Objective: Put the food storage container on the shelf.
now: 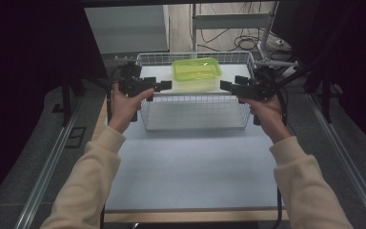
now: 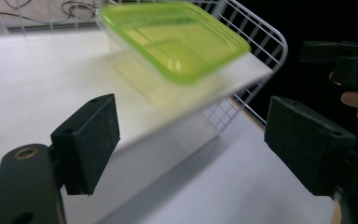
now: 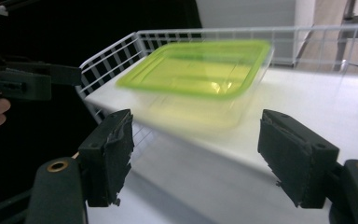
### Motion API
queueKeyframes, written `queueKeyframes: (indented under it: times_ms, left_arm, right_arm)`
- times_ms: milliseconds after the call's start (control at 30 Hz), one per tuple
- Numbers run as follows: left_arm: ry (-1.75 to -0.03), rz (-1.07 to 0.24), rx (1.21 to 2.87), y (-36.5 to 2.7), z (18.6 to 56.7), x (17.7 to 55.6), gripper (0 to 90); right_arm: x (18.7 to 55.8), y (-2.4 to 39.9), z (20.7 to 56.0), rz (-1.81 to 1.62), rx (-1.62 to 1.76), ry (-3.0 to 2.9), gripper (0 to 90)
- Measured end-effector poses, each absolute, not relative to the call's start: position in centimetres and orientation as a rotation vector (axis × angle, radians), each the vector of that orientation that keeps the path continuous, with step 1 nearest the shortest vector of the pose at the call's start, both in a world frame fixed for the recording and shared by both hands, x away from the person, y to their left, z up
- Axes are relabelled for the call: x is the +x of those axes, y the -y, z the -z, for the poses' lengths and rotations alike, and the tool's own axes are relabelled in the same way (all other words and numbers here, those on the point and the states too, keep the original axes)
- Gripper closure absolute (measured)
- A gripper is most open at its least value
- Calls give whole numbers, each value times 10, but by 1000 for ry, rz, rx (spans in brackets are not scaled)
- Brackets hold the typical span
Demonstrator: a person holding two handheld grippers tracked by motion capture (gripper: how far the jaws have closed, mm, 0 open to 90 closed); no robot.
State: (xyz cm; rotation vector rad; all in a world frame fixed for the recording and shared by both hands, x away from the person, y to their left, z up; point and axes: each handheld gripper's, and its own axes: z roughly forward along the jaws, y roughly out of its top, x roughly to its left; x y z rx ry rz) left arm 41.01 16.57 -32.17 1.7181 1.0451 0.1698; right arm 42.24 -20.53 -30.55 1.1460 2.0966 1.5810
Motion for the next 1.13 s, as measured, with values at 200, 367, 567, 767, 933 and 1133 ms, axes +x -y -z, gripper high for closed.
queueKeyframes:
  times_ms: [200, 367, 567, 767, 933, 1133]
  left_arm:
    - [-1001, -183, 1719, -167, 346, 367, 178]
    - [-980, -181, 1741, -168, 376, 328, 181]
    - [-997, -164, 1741, -179, 420, 295, 191]
    - [-1035, -129, 1795, -181, 456, 289, 194]
    - [-1036, -132, 1816, -180, 463, 290, 193]
    - [-1055, -141, 1817, -182, 471, 291, 192]
  right_arm:
    - [379, 220, 331, -1602, 1089, -2151, 261]
    - [348, 227, 363, -1566, 1054, -2209, 256]
    - [326, 233, 407, -1597, 1059, -2246, 256]
    - [321, 234, 444, -1526, 1087, -2280, 255]
    - [319, 237, 450, -1520, 1070, -2255, 237]
    - [315, 245, 456, -1534, 1022, -2218, 189]
